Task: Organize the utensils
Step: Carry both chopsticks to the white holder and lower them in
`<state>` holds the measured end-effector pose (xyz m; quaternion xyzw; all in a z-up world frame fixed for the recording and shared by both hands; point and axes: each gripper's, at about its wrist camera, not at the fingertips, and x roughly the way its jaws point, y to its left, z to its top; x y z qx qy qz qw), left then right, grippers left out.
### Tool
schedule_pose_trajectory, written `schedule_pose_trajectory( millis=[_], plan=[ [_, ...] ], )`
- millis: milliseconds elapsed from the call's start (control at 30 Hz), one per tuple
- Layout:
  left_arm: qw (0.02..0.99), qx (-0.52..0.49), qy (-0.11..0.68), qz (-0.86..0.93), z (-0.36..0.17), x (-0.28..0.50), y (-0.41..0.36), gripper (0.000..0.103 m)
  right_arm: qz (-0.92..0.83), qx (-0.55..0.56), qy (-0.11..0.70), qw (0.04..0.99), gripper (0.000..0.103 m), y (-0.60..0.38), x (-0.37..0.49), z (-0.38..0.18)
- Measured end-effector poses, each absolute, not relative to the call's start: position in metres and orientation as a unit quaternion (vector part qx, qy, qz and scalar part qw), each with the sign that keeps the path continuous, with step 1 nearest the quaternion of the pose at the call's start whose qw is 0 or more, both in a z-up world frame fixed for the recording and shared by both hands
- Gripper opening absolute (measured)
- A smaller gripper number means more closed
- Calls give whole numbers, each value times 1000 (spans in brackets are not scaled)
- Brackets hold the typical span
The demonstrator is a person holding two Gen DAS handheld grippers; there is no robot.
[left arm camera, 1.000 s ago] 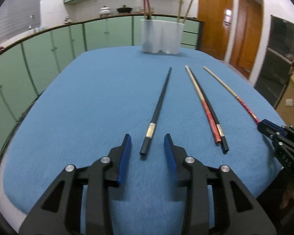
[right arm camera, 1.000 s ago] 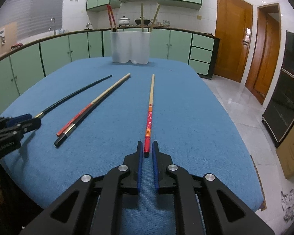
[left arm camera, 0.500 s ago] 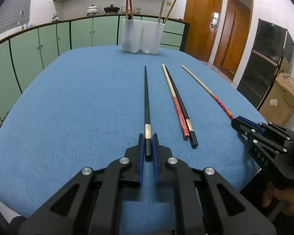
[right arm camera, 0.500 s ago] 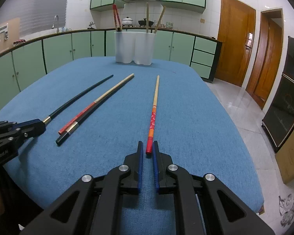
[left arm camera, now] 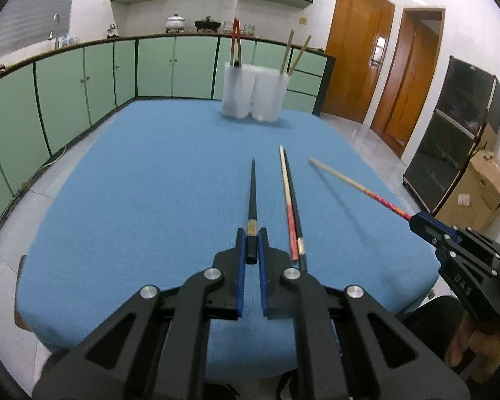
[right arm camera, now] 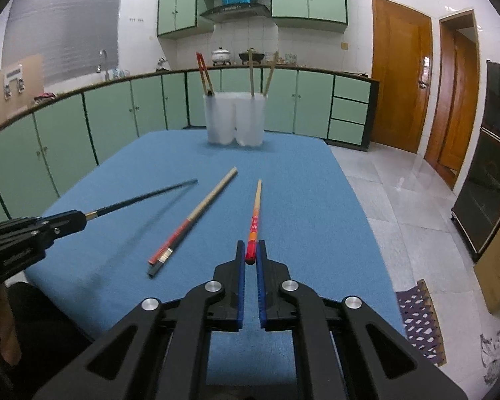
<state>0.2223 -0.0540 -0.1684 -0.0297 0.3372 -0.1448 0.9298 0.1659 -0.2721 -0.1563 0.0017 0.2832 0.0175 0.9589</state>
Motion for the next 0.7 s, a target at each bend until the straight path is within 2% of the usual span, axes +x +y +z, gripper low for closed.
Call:
schedule_pose_trajectory(
  millis=[367, 700],
  plan=[
    [944, -22, 294, -150, -84, 223, -44, 6, 54, -8, 264, 963, 6, -280, 173, -55],
    [946, -5, 288, -151, -44, 237, -43, 6, 86, -22, 303, 949, 6, -283, 215, -19]
  ],
)
